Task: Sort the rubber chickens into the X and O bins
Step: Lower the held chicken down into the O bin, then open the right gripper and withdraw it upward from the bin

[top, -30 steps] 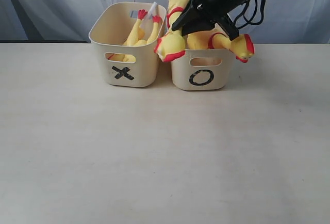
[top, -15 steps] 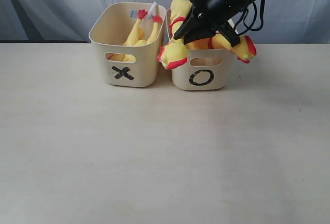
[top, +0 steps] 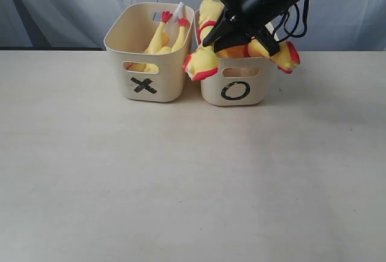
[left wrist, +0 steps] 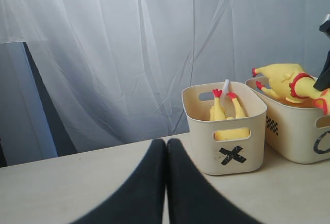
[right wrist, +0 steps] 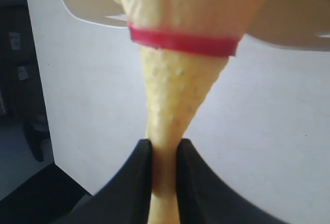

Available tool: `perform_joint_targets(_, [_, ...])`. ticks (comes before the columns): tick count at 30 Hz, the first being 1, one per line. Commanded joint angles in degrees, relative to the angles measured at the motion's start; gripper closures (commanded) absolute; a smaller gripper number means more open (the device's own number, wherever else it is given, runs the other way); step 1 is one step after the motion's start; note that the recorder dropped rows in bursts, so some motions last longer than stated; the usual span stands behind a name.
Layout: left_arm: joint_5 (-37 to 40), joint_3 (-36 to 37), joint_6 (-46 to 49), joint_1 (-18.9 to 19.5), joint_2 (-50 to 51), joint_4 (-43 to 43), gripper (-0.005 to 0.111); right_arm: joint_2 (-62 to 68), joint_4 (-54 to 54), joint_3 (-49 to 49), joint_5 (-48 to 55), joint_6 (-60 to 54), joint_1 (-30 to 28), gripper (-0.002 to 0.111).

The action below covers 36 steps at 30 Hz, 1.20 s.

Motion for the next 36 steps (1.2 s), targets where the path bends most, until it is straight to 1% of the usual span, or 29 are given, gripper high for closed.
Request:
perform_joint_targets(1, [-0.6,0.2,0.0,0.0,-0.2,0.0,0.107,-0.1,2.3,-0.7,-0.4,-0.5,-0.2,0.109])
perform_joint_targets(17, [-0.6,0.2,0.0,0.0,-0.2,0.0,0.107,-0.1,3.1,-0.7,-0.4,-0.3,-0.2,0.108])
perform_joint_targets(19, [-0.6,0.2,0.0,0.0,-0.2,0.0,0.107,-0.1,3.1,-0.7,-0.4,-0.2,-0.2,0.101])
perform_joint_targets(22, [-0.6,0.2,0.0,0.0,-0.2,0.0,0.107,-0.1,3.1,-0.7,-0.4,-0.2,-0.2,0.082])
perform_joint_targets(24, [-0.6,0.2,0.0,0.0,-0.2,0.0,0.107,-0.1,3.1,-0.7,-0.4,-0.2,-0.2,0.072])
perform_joint_targets(26, [-0.6,0.2,0.0,0.0,-0.2,0.0,0.107,-0.1,3.1,-0.7,-0.4,-0.2,-0.2,0.064])
perform_joint_targets(28, [-0.6,0.2,0.0,0.0,-0.2,0.0,0.107,-0.1,3.6,-0.7,-0.4,-0.2,-0.2,0.060])
perform_joint_targets(36, [-0.6,0.2,0.0,0.0,-0.2,0.0,0.107,-0.4,4.9,-0.7,-0.4,0.0,-0.2,0.060])
